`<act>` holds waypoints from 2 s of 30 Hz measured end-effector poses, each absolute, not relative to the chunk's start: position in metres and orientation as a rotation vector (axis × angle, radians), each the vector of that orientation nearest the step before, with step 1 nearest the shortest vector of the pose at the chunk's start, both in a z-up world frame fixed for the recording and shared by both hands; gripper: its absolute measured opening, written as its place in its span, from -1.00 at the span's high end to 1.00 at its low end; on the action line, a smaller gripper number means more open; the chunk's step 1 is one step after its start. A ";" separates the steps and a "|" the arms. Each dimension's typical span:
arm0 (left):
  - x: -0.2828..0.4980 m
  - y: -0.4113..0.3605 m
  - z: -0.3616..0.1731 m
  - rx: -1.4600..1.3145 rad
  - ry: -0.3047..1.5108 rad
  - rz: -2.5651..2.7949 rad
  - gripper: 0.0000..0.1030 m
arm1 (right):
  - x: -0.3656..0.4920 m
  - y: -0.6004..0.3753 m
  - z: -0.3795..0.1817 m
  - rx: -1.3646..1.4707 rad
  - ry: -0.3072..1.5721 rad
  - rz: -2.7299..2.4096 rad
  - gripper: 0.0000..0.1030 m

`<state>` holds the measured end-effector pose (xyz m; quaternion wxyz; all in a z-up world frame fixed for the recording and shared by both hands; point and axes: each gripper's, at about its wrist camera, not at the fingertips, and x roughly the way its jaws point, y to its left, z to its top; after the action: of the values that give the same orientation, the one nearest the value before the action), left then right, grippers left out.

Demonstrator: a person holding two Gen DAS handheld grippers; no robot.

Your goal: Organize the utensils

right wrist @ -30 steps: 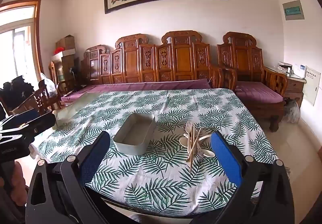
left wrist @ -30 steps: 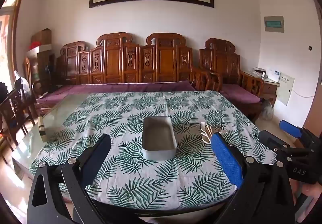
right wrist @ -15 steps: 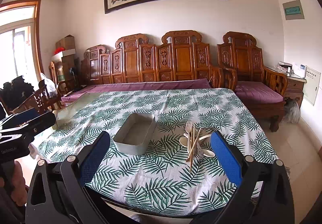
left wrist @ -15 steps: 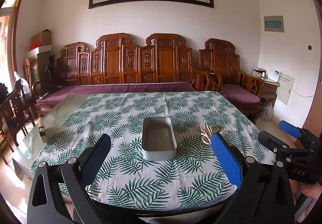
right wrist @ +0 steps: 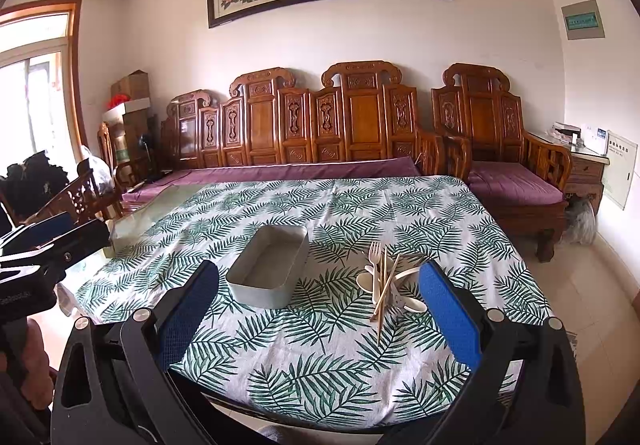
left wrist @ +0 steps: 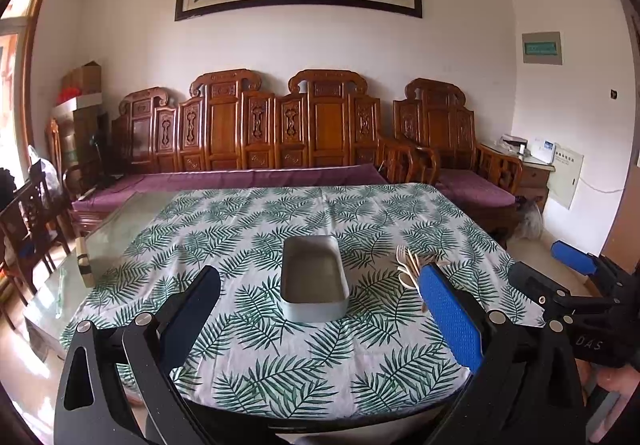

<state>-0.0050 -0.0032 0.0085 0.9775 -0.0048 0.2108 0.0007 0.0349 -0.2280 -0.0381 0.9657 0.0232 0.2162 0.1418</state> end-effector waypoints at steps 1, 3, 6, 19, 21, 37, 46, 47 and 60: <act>-0.005 -0.004 0.008 -0.009 0.424 0.001 -0.87 | 0.035 -0.228 -0.038 0.047 0.438 0.288 -0.95; -0.006 -0.005 0.008 -0.006 0.421 0.001 -0.87 | 0.035 -0.228 -0.038 0.047 0.437 0.287 -0.95; -0.008 -0.004 0.008 -0.005 0.419 0.000 -0.87 | 0.035 -0.228 -0.038 0.047 0.437 0.287 -0.95; -0.008 -0.006 0.009 -0.001 0.421 -0.003 -0.87 | 0.034 -0.228 -0.037 0.048 0.436 0.288 -0.95; -0.009 -0.006 0.009 -0.004 0.422 -0.004 -0.87 | 0.034 -0.229 -0.039 0.048 0.436 0.287 -0.95; -0.010 -0.007 0.008 0.003 0.420 -0.007 -0.87 | 0.033 -0.228 -0.036 0.048 0.433 0.286 -0.95; -0.006 -0.008 0.007 0.002 0.431 -0.005 -0.87 | 0.033 -0.229 -0.030 0.052 0.447 0.287 -0.95; -0.004 -0.008 0.005 0.001 0.434 -0.005 -0.87 | 0.035 -0.231 -0.033 0.054 0.450 0.287 -0.95; 0.038 -0.012 -0.026 0.019 0.517 -0.048 -0.87 | 0.067 -0.240 -0.069 0.024 0.503 0.262 -0.95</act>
<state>0.0378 -0.0117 -0.0260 0.9664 0.0094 0.2558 -0.0237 0.0675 -0.2405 -0.0694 0.9600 0.0116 0.2482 0.1293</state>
